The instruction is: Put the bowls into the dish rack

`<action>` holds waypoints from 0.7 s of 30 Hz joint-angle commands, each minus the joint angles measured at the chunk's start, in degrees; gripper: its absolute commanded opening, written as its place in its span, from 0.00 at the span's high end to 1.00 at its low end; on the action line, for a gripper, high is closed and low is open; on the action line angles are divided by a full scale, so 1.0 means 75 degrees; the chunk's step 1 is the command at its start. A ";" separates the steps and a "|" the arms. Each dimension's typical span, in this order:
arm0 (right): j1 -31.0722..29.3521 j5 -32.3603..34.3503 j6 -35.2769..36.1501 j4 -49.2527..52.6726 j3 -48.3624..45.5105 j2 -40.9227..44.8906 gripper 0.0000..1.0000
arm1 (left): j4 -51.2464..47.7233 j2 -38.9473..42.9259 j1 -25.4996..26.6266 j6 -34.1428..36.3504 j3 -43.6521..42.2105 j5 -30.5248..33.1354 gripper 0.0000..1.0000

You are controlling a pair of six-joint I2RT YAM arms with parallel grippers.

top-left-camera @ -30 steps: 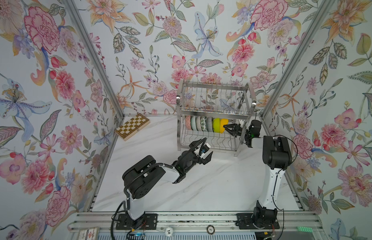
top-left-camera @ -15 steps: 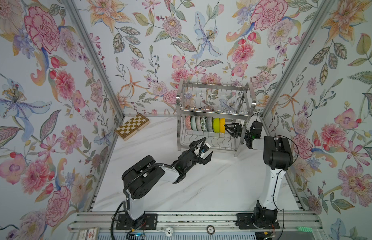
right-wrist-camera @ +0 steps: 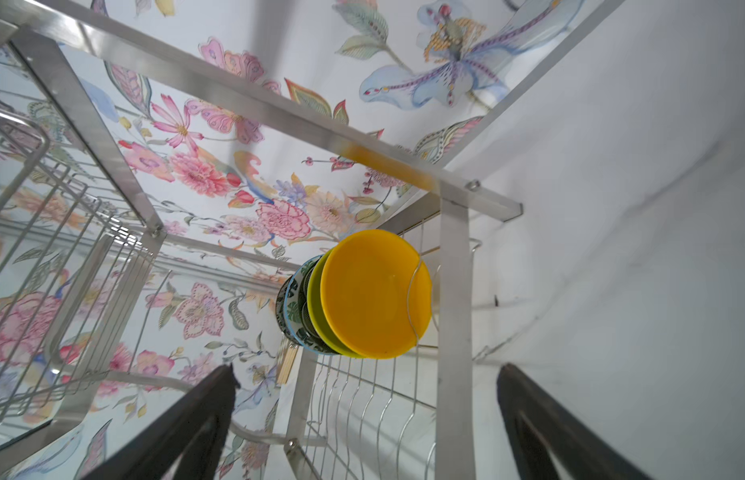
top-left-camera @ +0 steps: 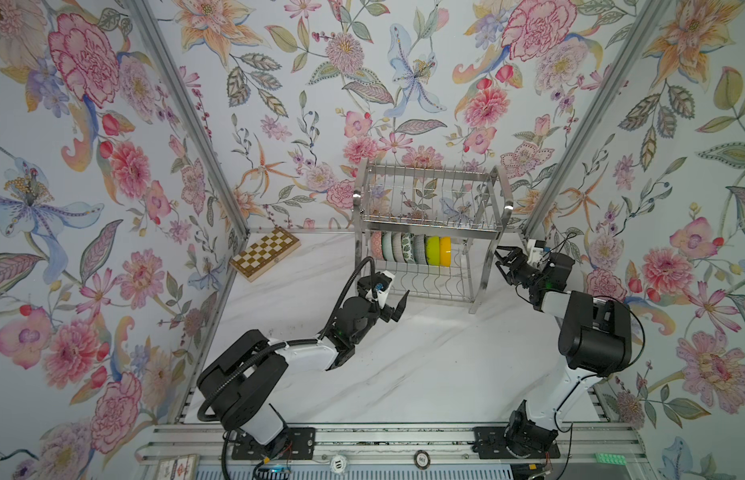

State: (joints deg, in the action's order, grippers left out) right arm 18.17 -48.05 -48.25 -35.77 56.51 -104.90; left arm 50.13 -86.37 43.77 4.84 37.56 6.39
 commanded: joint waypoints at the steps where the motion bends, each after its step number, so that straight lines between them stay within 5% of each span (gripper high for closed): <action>1: 0.0058 0.1612 0.1398 0.1855 -0.0195 0.0928 0.01 | -0.1696 0.1065 -0.0558 -0.0680 -0.0027 0.1233 0.01; 5: -0.0193 0.4074 0.2614 0.3075 -0.0615 0.2052 0.01 | -0.3773 0.1777 -0.1966 -0.0980 0.0415 0.3305 0.01; 8: -0.0439 0.5527 0.3011 0.3063 -0.1266 0.2662 0.01 | -0.3598 0.1871 -0.3320 -0.0833 0.0190 0.4190 0.01; 13: -0.0928 0.7207 0.3928 0.2410 -0.2469 0.3229 0.01 | -0.2715 0.1217 -0.5006 -0.0917 -0.0351 0.4378 0.01; 21: -0.1530 0.8082 0.4874 -0.0366 -0.4518 0.3546 0.01 | -0.1549 0.0093 -0.5418 -0.1218 -0.0937 0.3675 0.01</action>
State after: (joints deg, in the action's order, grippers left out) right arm 7.18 8.05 -16.03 -29.39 23.92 -79.92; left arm 32.01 -85.47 3.53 -2.83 32.99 35.83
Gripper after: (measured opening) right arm 0.991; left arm 0.989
